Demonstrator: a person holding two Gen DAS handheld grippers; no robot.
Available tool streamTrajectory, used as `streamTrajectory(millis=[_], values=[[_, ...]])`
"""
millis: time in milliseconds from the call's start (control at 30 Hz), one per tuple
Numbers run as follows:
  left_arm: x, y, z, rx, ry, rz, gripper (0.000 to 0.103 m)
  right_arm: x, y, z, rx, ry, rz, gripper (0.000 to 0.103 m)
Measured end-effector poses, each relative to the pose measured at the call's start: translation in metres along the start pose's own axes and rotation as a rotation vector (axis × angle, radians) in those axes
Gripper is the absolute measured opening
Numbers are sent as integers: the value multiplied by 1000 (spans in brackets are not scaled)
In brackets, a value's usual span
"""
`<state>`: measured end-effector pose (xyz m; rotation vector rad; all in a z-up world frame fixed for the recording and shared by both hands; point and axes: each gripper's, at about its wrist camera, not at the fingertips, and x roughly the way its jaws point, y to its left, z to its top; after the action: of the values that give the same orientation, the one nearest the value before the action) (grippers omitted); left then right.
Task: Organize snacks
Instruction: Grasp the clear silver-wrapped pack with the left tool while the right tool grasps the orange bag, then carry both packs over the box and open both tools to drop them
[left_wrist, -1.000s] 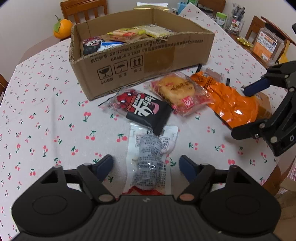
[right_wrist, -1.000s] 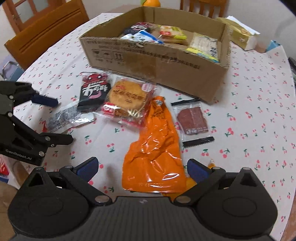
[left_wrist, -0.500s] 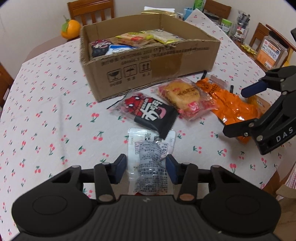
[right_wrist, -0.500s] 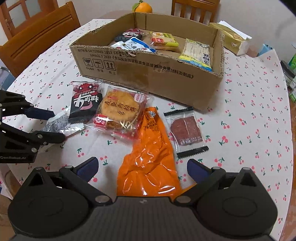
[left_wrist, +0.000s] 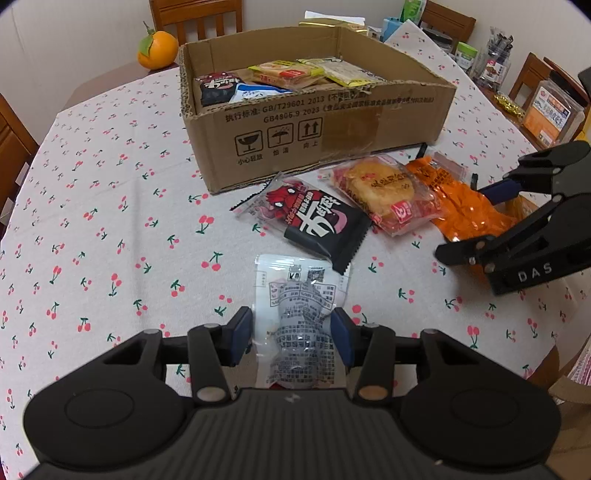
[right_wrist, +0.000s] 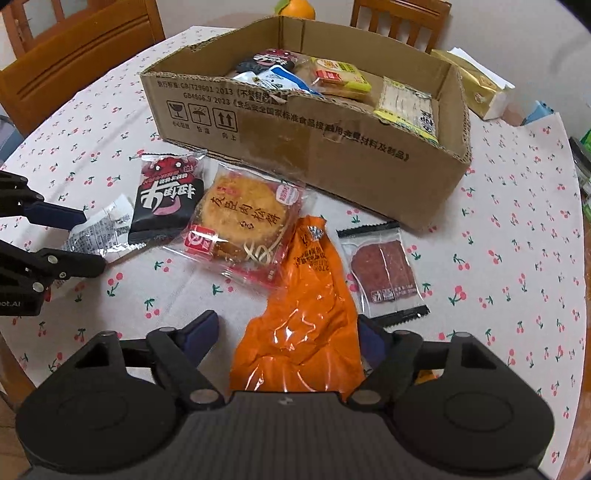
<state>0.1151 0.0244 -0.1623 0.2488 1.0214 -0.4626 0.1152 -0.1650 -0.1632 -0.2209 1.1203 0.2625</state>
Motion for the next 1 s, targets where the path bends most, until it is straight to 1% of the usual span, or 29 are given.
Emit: streamTrajectory(millis=[33,167,267,333,433,567,633,667,867,933,1000], values=[[0,0,0,1,0,0,46,-1,0,0,1,-1,0,70],[0,0,1,5,2,2,46,-4,-6,-3,22,7,-18,68],[0,0,2,5,1,4,45,-10,-14,-7,73,5,-14,67],[0,0,3,6,2,6,45,-14,-20,-10,101,1,-10,67],[1,-1,3,11,4,11,46,-16,-24,-12,110,11,-23,68],[1,-2,3,7,6,20,46,-13,-22,-9,107,12,-39,70],[1,-2,3,2,7,25,47,-11,-20,-8,102,16,-45,75],[1,-2,3,1,7,30,48,-10,-19,-8,100,14,-51,75],[1,-7,2,3,7,56,49,-5,-14,-5,73,7,-79,75],[1,-8,1,4,12,65,50,-6,-11,-4,56,10,-93,75],[0,-9,0,4,13,69,55,-6,-9,-5,51,12,-93,75]])
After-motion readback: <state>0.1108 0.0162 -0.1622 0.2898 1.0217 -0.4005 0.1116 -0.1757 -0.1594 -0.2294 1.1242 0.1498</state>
